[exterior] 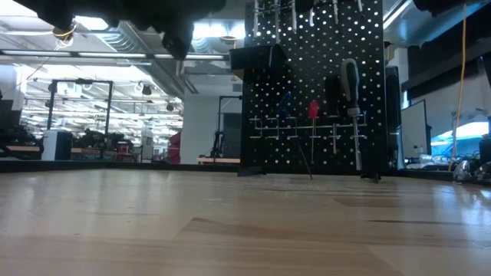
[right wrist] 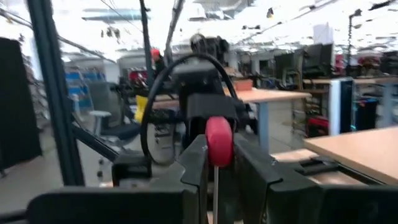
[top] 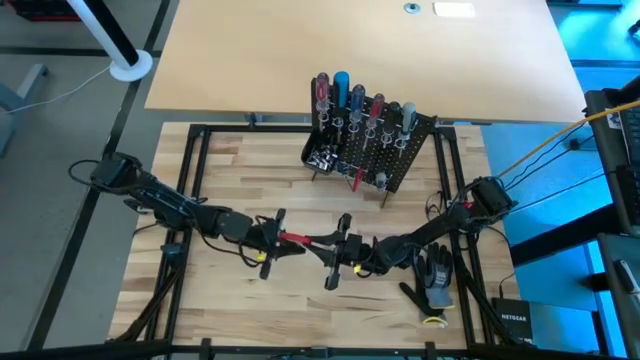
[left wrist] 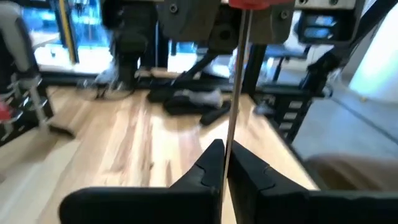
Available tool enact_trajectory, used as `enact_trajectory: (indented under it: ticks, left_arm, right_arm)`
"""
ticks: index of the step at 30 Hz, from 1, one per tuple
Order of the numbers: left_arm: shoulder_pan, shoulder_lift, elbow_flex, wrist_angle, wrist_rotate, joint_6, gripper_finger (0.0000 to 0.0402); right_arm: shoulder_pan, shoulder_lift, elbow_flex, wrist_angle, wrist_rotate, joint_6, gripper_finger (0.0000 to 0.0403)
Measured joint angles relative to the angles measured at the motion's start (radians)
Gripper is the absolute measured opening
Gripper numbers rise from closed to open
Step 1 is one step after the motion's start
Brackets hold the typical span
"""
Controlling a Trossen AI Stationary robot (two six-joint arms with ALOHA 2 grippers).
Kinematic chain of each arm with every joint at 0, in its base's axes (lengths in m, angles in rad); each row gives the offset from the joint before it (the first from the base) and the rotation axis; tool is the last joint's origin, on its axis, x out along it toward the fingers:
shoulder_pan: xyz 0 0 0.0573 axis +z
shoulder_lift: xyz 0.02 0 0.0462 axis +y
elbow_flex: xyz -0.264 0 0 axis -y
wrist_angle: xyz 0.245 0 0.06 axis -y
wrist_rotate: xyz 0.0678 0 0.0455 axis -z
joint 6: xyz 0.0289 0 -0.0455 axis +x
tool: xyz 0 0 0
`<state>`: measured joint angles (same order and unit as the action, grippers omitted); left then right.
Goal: Hang tools onto peg board
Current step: Hang the red allen wrench on the black pegboard
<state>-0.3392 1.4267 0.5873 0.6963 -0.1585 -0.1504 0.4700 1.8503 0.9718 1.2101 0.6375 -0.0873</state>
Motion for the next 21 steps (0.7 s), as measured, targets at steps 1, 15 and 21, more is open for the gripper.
enact_trajectory:
  ticks: [1, 15, 21]
  left_arm:
    - [0.0, -0.018, 0.0, -0.041, -0.001, -0.001, 0.0003]
    - [0.021, -0.138, 0.0, -0.374, -0.001, 0.038, 0.0002]
    - [0.023, -0.132, 0.0, -0.378, -0.002, 0.047, 0.0001]
  right_arm:
    - [0.0, 0.0, 0.0, -0.015, 0.01, 0.004, 0.0059]
    - [0.006, -0.151, 0.0, -0.498, 0.05, 0.21, 0.02]
    - [-0.041, -0.133, 0.0, -0.519, -0.068, 0.302, 0.0215]
